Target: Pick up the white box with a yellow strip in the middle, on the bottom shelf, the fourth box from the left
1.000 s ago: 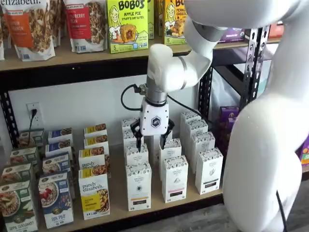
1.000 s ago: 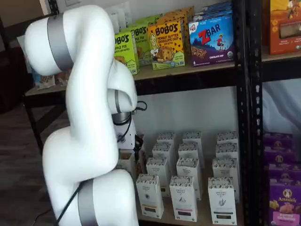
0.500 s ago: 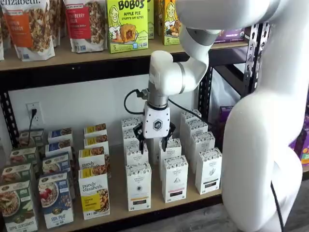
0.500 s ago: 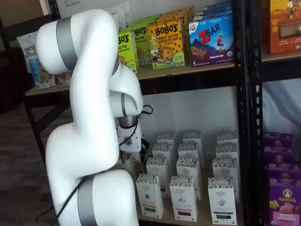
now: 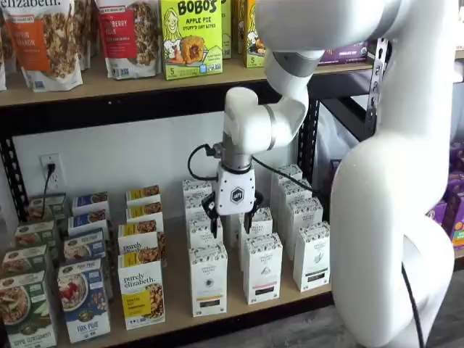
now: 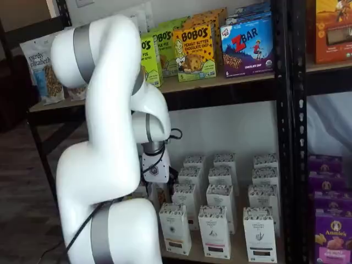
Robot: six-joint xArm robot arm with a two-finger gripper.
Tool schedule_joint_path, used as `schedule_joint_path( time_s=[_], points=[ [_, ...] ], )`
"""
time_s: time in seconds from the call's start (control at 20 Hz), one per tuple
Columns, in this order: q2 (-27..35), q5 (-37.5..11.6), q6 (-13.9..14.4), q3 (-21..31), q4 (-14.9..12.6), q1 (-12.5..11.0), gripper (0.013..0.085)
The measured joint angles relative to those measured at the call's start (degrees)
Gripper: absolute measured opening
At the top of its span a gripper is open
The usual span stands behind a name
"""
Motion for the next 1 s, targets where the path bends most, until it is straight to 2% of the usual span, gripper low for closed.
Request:
schedule_joint_path(
  time_s=[0.4, 0.7, 1.0],
  points=[
    [4.16, -2.12, 2.85, -2.53, -3.12, 0.32, 0.085],
    [7.98, -2.08, 2.53, -5.51, -2.94, 0.14, 0.085],
    [12.38, -4.25, 3.64, -8.44, -4.2, 0.24, 0.085]
  ],
)
